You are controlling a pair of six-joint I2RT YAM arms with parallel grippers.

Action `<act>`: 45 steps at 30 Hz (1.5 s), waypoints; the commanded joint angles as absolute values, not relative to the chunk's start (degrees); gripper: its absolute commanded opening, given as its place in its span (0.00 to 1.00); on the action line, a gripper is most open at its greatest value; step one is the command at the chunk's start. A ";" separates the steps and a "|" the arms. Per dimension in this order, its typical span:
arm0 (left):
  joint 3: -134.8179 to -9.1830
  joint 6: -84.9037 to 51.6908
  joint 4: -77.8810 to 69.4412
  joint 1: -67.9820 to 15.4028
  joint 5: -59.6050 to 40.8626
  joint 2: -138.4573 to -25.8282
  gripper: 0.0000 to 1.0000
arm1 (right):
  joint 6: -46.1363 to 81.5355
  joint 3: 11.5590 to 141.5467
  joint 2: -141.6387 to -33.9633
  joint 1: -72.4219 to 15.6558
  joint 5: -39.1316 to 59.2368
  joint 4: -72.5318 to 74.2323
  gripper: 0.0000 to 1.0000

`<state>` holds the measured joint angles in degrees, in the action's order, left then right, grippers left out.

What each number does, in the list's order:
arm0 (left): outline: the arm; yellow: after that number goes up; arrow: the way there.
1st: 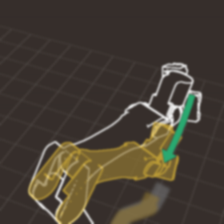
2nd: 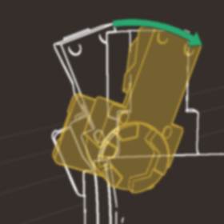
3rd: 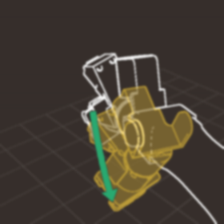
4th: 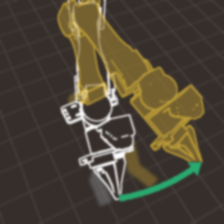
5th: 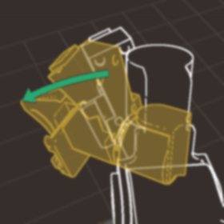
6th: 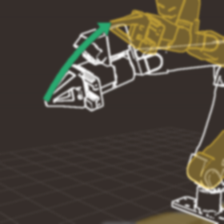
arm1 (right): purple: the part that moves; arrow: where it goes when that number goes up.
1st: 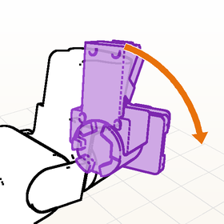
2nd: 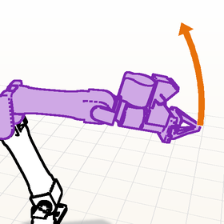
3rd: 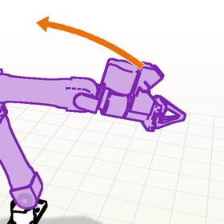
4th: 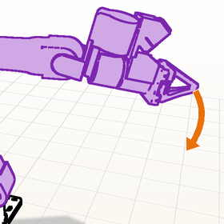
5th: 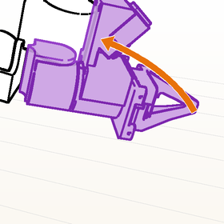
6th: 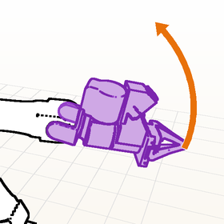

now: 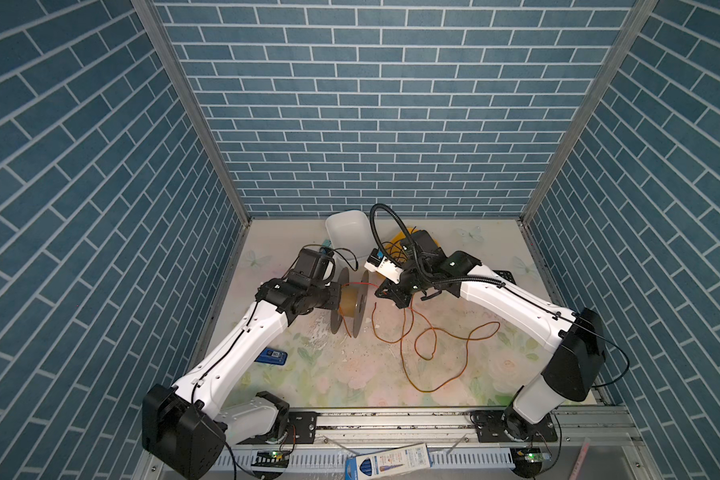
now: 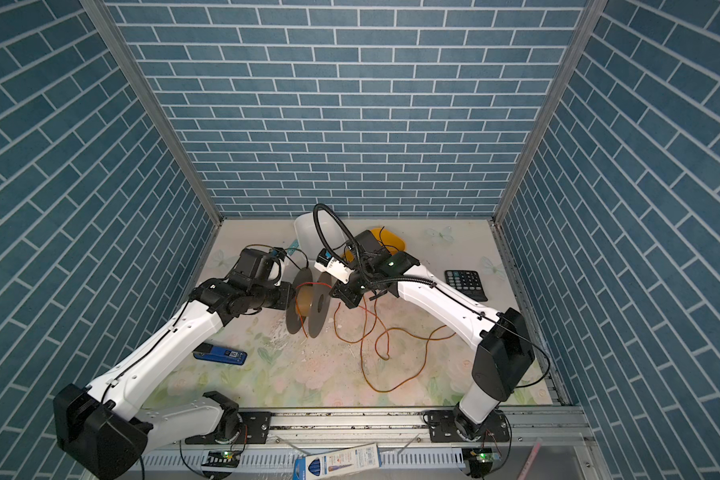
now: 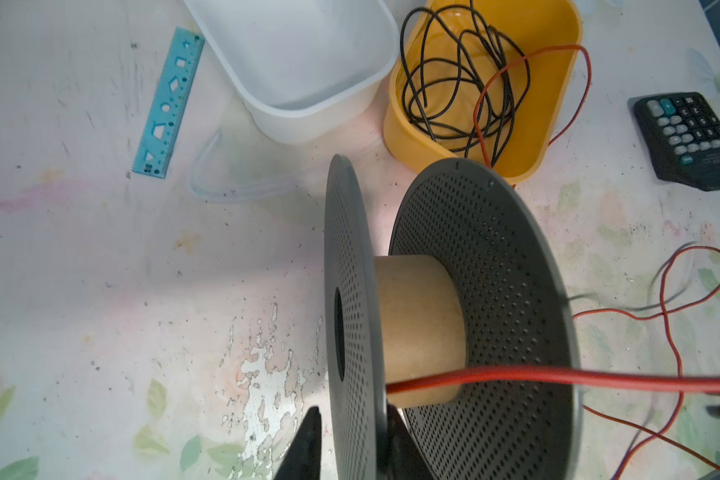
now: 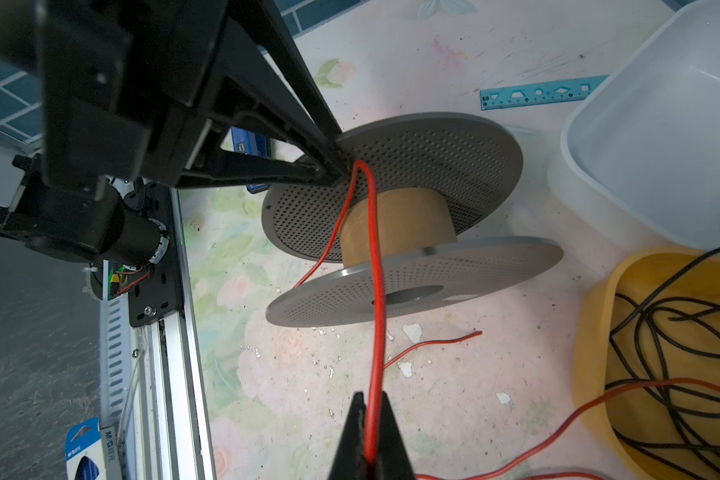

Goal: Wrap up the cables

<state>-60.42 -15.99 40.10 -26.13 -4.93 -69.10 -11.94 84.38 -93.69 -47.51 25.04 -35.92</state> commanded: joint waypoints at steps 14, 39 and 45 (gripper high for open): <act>-63.33 -15.28 39.53 -26.28 -5.30 -72.84 0.09 | -16.34 87.10 -94.93 -47.38 24.83 -39.53 0.00; -66.13 -11.14 42.60 -27.85 -3.18 -71.74 0.39 | -17.40 91.04 -98.73 -47.45 21.80 -42.74 0.00; -62.20 -11.09 40.92 -27.86 -4.35 -68.47 0.44 | -17.14 90.18 -98.53 -47.38 21.45 -42.36 0.00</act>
